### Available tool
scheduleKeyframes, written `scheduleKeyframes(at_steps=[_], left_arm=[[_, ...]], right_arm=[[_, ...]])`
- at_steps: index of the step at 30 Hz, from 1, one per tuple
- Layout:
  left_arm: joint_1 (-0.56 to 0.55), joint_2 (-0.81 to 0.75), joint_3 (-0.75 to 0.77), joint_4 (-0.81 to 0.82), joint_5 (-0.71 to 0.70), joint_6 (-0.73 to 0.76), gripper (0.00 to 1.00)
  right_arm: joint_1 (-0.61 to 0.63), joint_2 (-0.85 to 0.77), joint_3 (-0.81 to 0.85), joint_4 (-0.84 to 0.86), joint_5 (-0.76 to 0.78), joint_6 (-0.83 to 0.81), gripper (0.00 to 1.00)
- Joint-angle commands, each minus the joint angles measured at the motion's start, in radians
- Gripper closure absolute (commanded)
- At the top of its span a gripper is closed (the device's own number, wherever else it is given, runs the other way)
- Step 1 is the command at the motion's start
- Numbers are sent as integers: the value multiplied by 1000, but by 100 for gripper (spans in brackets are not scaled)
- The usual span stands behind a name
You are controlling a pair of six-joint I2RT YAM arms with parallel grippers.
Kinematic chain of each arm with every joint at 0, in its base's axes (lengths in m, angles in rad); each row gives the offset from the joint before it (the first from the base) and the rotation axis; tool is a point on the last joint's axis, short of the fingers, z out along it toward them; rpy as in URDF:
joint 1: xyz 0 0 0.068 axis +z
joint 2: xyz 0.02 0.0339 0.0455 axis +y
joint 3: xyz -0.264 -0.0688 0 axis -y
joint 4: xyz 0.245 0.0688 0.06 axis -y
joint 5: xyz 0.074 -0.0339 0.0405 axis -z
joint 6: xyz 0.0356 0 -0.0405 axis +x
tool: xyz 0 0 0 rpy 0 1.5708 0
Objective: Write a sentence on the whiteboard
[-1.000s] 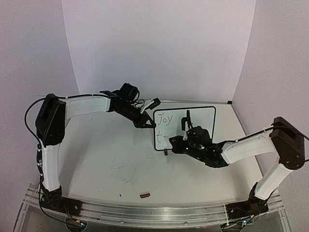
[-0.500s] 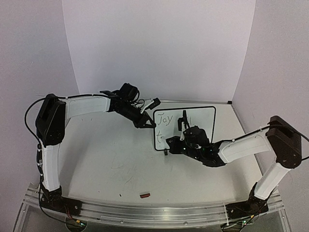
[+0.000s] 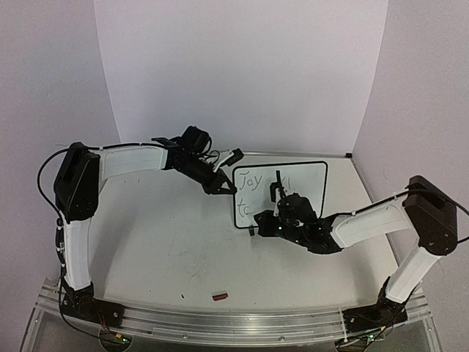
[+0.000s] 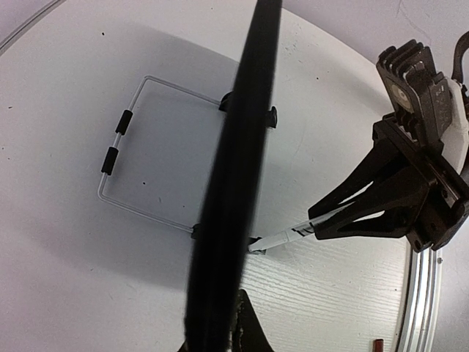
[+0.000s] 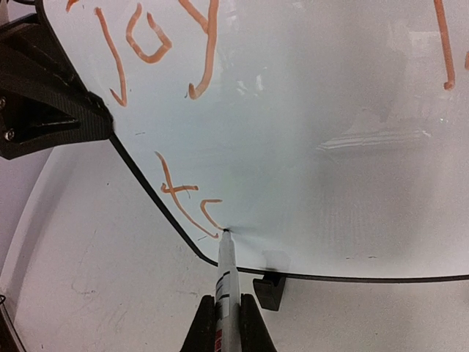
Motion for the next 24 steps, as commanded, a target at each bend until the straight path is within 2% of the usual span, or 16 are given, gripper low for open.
scheduleKeyframes(at_steps=[1,24], left_arm=[[4,-29,-24,-49,-51,30,100],[4,-28,-24,-49,-49,28,100]], right_arm=[[-6,-49,12,-26,89,-11,100],[-6,-66,73,-45,64,-51,100]])
